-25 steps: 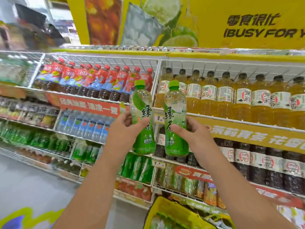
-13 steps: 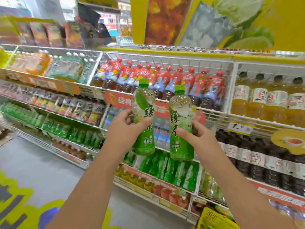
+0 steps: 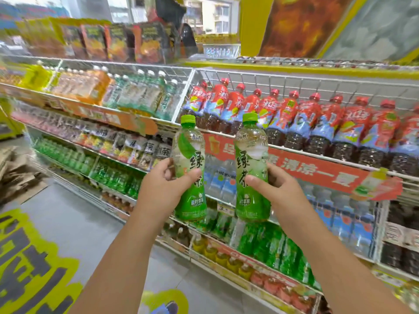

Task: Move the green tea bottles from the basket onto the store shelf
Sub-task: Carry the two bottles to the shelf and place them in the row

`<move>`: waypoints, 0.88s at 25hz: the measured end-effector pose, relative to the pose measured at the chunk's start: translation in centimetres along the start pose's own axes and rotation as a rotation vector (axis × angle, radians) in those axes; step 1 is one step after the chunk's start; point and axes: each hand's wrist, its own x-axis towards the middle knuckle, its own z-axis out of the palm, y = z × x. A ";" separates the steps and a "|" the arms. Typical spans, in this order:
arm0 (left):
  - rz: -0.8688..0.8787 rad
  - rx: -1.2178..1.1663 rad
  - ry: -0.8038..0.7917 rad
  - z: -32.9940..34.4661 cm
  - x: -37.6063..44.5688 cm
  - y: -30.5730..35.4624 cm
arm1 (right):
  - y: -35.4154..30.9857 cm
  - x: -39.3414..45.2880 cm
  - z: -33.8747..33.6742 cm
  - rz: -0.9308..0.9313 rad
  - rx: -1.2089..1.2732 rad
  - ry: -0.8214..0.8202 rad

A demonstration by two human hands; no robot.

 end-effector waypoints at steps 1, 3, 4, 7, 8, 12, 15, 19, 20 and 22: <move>-0.004 0.000 0.006 -0.8 1.4 -0.6 | 0.4 1.6 1.1 0.002 0.007 -0.009; -0.023 -0.005 0.026 -2.3 4.0 -1.4 | 1.2 4.8 3.3 0.026 0.031 -0.014; -0.036 -0.001 0.032 -3.2 5.4 -1.8 | 1.4 6.4 4.6 0.029 0.037 -0.024; -0.038 -0.005 0.027 -5.8 9.2 -2.5 | 1.7 10.2 8.1 0.030 0.054 -0.053; -0.037 -0.012 0.029 -6.6 10.4 -2.7 | 1.7 11.3 9.3 0.032 0.058 -0.056; -0.052 -0.061 0.021 -10.3 15.3 -3.8 | 1.8 14.8 14.6 0.046 0.062 -0.062; -0.061 -0.056 -0.019 -14.4 19.1 -4.7 | 1.8 17.0 19.5 0.055 0.025 -0.026; -0.050 -0.014 -0.096 -21.3 24.6 -6.2 | 2.0 19.3 27.4 0.047 0.019 0.044; -0.049 0.008 -0.129 -23.0 26.0 -6.5 | 2.0 19.8 29.5 0.056 0.017 0.081; -0.050 0.027 -0.190 -25.9 28.6 -6.9 | 2.1 20.5 32.9 0.058 0.017 0.125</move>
